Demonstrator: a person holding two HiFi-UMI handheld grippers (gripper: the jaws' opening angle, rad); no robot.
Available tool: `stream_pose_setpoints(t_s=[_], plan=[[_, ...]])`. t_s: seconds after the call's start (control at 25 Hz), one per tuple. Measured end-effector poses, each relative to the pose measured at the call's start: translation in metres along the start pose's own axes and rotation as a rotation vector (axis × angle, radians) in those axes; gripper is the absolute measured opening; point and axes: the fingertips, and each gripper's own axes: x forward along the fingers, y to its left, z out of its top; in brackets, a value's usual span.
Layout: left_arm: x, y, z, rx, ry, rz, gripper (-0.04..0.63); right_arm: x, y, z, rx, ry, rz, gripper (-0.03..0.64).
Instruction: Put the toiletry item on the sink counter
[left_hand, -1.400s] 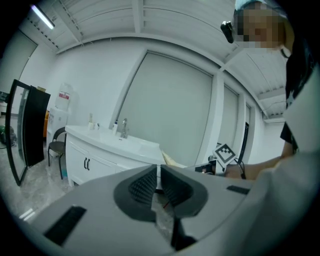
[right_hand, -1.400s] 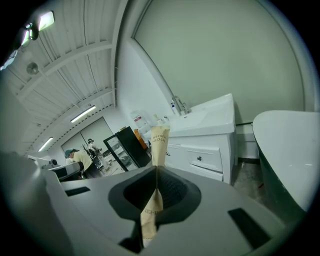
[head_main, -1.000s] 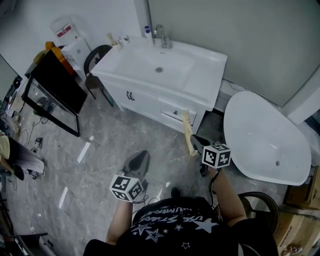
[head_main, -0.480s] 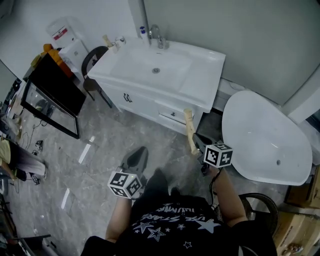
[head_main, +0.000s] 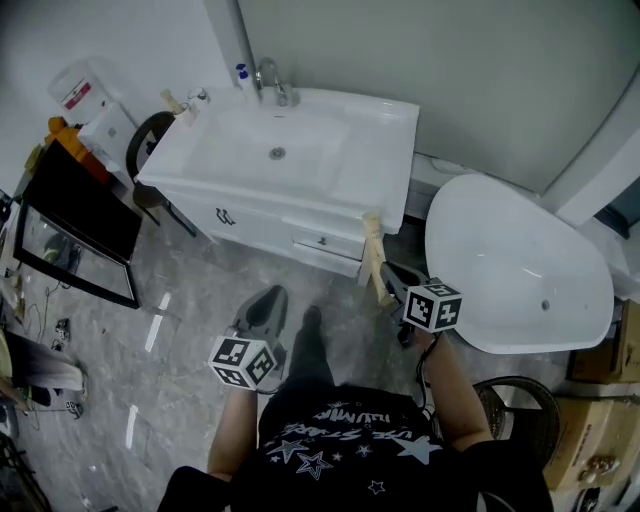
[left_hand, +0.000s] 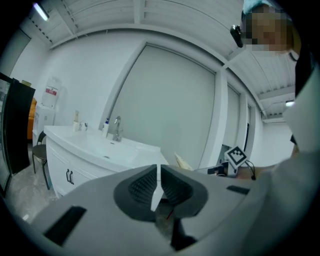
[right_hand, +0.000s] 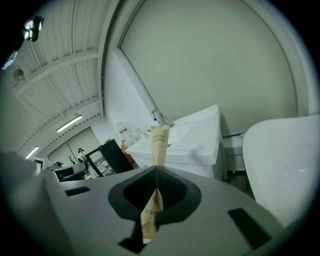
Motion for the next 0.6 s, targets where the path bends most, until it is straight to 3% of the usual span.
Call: stream_pose_setpoints(t_s=[0.6], plan=[[0.123,0.075,0.052,0.034,0.042,-0.169,0.034,0.079,-0.045,0.063,0.058,-0.041,-0.163,0.020]])
